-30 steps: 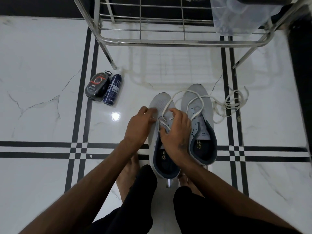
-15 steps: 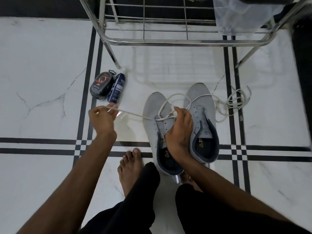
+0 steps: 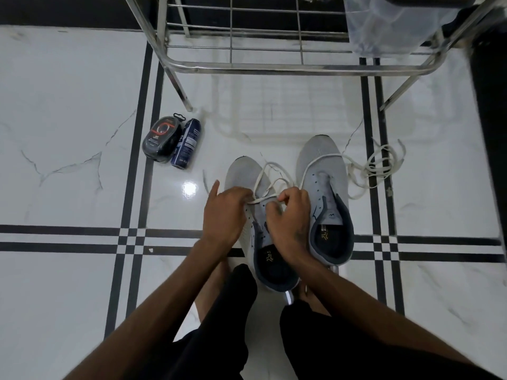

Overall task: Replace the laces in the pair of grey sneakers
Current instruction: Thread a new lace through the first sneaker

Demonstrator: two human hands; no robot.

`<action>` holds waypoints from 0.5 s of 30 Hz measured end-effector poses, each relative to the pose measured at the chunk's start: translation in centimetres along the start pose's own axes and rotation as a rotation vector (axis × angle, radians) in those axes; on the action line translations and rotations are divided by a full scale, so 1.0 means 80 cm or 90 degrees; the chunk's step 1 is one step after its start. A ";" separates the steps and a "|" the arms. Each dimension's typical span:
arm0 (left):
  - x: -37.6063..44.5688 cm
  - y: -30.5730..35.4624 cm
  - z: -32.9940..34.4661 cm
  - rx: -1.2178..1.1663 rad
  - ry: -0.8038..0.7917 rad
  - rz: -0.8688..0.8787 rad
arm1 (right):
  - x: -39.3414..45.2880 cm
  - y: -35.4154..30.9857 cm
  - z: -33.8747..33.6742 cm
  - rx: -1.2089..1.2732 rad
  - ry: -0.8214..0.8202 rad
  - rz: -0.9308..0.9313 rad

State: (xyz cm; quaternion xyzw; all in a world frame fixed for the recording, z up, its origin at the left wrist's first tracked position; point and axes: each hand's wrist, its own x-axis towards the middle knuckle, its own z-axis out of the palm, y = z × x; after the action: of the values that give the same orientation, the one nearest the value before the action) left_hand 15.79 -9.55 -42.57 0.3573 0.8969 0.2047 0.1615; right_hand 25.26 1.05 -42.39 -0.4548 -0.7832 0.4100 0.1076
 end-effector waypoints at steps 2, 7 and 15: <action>0.000 -0.010 -0.005 -0.004 -0.072 0.068 | 0.000 0.001 0.001 0.006 -0.008 0.013; 0.002 -0.015 -0.004 0.043 0.016 0.080 | 0.001 0.000 0.003 0.023 -0.079 0.061; 0.040 -0.022 -0.015 0.163 0.069 0.126 | 0.009 0.003 0.010 0.051 -0.041 0.072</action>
State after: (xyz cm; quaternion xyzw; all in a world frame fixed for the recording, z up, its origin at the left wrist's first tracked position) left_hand 12.04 -8.75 -42.87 0.4497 0.8836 0.1225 0.0448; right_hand 24.57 1.25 -43.26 -0.4807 -0.7421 0.4606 0.0772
